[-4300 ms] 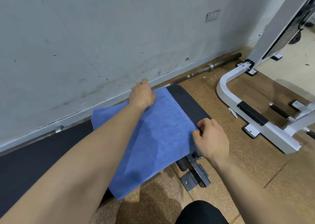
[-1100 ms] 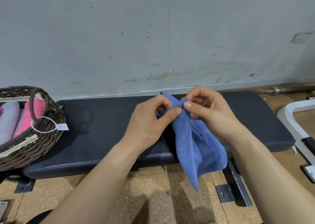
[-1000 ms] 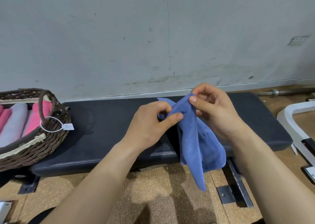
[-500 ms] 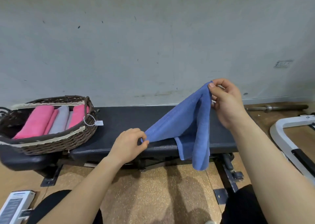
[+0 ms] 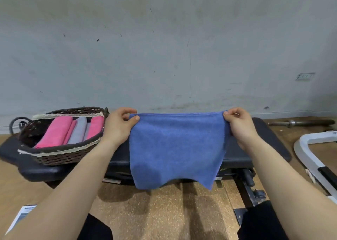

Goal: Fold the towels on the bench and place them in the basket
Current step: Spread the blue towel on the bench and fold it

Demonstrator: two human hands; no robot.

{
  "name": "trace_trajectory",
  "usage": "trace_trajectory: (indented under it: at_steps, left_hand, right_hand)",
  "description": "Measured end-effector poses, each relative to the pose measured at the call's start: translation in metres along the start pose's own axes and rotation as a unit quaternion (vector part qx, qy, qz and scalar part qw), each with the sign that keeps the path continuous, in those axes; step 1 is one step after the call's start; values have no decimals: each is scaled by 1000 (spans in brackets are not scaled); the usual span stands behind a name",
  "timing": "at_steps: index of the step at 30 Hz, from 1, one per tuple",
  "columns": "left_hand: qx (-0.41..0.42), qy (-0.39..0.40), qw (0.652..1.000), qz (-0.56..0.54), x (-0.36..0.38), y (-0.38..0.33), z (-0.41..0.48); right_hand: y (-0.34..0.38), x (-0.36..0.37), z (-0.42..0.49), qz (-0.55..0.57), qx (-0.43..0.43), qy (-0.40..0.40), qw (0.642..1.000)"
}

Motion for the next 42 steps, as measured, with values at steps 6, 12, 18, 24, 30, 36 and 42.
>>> trace_trajectory:
  at_steps: [6,12,18,24,30,36,42]
  left_hand:
    - [-33,18,987,156,58,21,54]
    - [-41,0,987,154,89,28,109]
    - [-46,-10,989,140,108,34,155]
    - [-23,-22,992,124,111,33,174]
    - [-7,-38,992,117,97,34,143]
    - [-20,-22,992,122,89,59,62]
    - [16,25,985,171,79,55,38]
  right_hand:
    - [-41,12,49,-76,-13,-43,996]
    - [-65,28,113,-64,27,-51,996]
    - [-80,46,161,-9,57,-30,998]
    - [-80,55,183,50,81,0,995]
    - [-82,44,148,50,42,-3,998]
    - [-105,20,72,81,101,10,992]
    - [-107,15,52,65,110,34,991]
Point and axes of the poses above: each hand's wrist, its own z-axis towards the middle knuckle, its own x-axis out of the palm, y = z × x, the point moved 5 cm from there along z, towards the middle knuckle, and after that the axes turned 10 degrees about z, right-handed, at the moved point
